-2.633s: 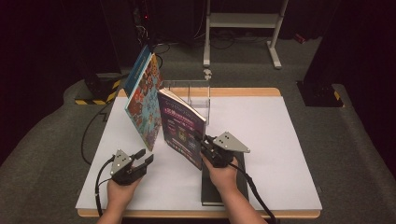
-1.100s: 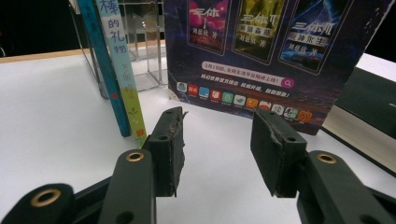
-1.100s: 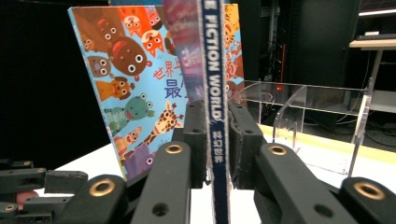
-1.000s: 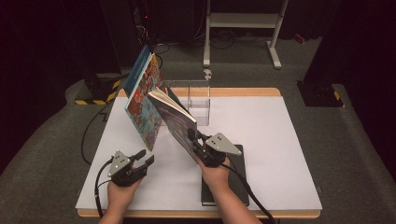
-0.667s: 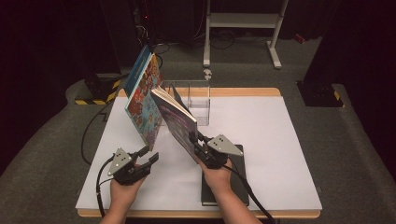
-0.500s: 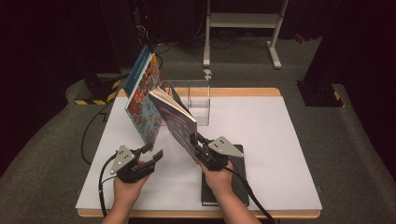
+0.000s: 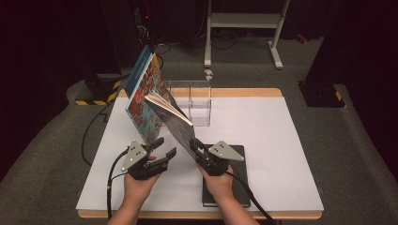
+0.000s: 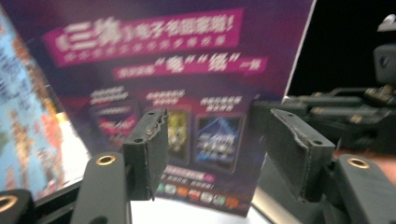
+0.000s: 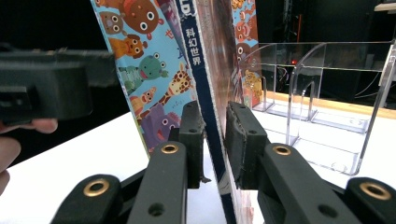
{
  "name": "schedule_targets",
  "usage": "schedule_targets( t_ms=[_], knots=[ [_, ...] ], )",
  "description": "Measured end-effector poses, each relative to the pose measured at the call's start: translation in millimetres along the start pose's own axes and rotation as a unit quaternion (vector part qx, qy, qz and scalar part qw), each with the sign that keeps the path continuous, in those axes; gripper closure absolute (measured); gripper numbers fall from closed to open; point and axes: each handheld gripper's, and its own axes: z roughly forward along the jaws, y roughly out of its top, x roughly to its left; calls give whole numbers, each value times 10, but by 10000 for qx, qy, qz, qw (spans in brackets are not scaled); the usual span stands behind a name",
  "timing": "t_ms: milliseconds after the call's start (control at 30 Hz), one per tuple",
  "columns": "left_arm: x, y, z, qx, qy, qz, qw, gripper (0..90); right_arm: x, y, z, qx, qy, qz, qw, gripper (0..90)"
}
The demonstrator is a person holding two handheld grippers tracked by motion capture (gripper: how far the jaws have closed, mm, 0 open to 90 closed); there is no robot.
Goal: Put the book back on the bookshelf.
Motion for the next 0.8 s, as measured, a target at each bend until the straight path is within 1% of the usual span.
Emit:
schedule_targets(
  t_ms=[67,133,167,267,367,433,500,567,600,667,733,800],
  knots=[
    [-61,42,68,-37,-66,-18,10000,353,3,-2,1,-6,5,2,10000,766],
    [-104,68,128,-54,-30,9,10000,342,0,-3,1,-8,16,35,10000,765],
    [-124,79,152,-49,-66,-39,10000,333,-3,-1,0,-6,25,57,10000,764],
    [-194,84,213,19,-202,-85,9998,314,-11,-1,-6,4,41,96,9999,764],
    [-256,93,274,66,-265,-78,9996,286,-12,-3,-7,-3,47,103,9999,763],
    [-279,100,318,67,-247,-58,9997,278,-7,-5,-6,-6,61,111,9999,761],
    [-292,108,353,82,-247,-87,9996,272,2,-8,-8,3,80,115,9999,757],
    [-296,105,385,99,-208,-39,9997,271,17,-11,-8,5,108,98,9999,752],
    [-296,103,400,86,-180,-66,9998,271,25,-13,-9,21,133,79,9999,748],
    [-285,109,410,68,-147,-98,9998,265,42,-17,-11,15,114,65,9999,746],
    [-285,109,412,40,-116,-101,9999,262,29,-21,-22,29,184,117,9998,736],
    [-284,109,412,17,-88,-93,9999,261,26,-26,-32,59,236,92,9997,727]
  ],
)
